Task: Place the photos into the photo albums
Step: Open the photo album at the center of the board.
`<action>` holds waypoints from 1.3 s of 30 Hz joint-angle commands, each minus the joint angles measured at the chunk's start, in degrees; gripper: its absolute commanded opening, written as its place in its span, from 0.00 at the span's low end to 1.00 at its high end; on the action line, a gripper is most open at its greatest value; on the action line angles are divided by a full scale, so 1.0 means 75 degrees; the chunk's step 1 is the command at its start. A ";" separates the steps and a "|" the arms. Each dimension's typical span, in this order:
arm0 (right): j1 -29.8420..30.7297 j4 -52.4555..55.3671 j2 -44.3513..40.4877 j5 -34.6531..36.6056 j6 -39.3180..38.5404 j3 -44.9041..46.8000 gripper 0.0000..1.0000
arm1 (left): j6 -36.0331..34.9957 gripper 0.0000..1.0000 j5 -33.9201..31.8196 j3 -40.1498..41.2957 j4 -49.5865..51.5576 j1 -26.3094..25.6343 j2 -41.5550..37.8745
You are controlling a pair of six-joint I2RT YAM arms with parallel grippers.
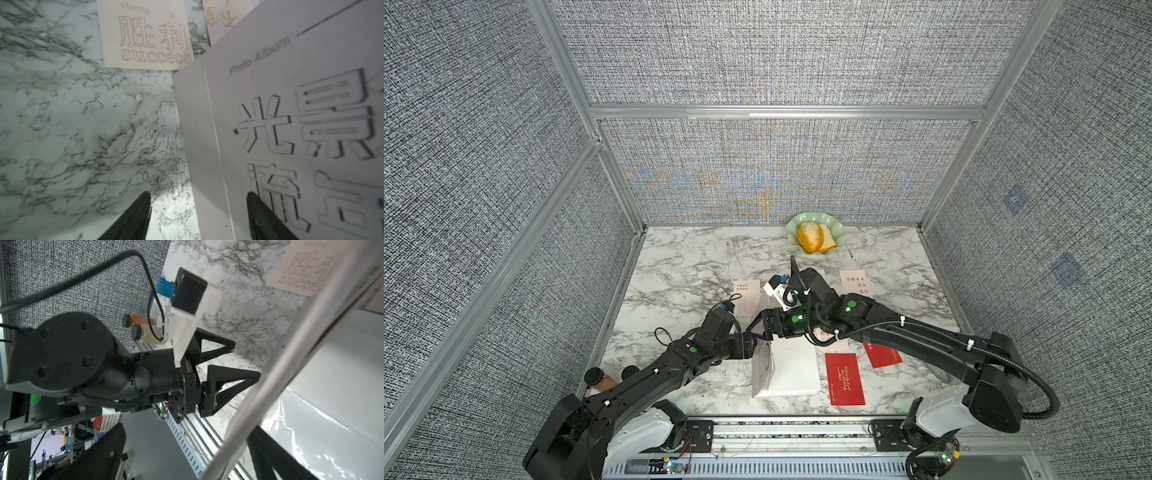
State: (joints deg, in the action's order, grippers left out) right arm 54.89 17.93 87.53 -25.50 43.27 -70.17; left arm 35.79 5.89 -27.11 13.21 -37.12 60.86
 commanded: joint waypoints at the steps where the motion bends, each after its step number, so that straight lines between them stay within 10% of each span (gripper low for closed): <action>1: 0.0142 -0.0163 0.0340 -0.0163 0.0068 -0.0271 0.94 | -0.0069 0.74 -0.0701 -0.0119 0.0706 0.0073 -0.0190; 20: 0.0368 -0.1039 0.2520 -0.1089 0.0293 -0.1924 0.94 | 0.0898 0.75 -0.5027 -0.1551 0.3310 0.0426 -0.3512; 30: 0.0312 -0.0598 0.2195 -0.0927 -0.0072 -0.1964 0.99 | 0.0847 0.74 -0.5422 -0.1694 0.3465 0.0426 -0.3614; 39: -0.0321 0.0071 0.1264 -0.0124 -0.0289 -0.0704 0.99 | -0.0024 0.75 -0.3582 -0.1007 0.1971 0.0427 -0.3202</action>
State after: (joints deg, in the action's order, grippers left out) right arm 54.76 14.39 99.50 -30.79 41.71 -79.96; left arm 39.57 -29.61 -37.34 35.83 -33.98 35.62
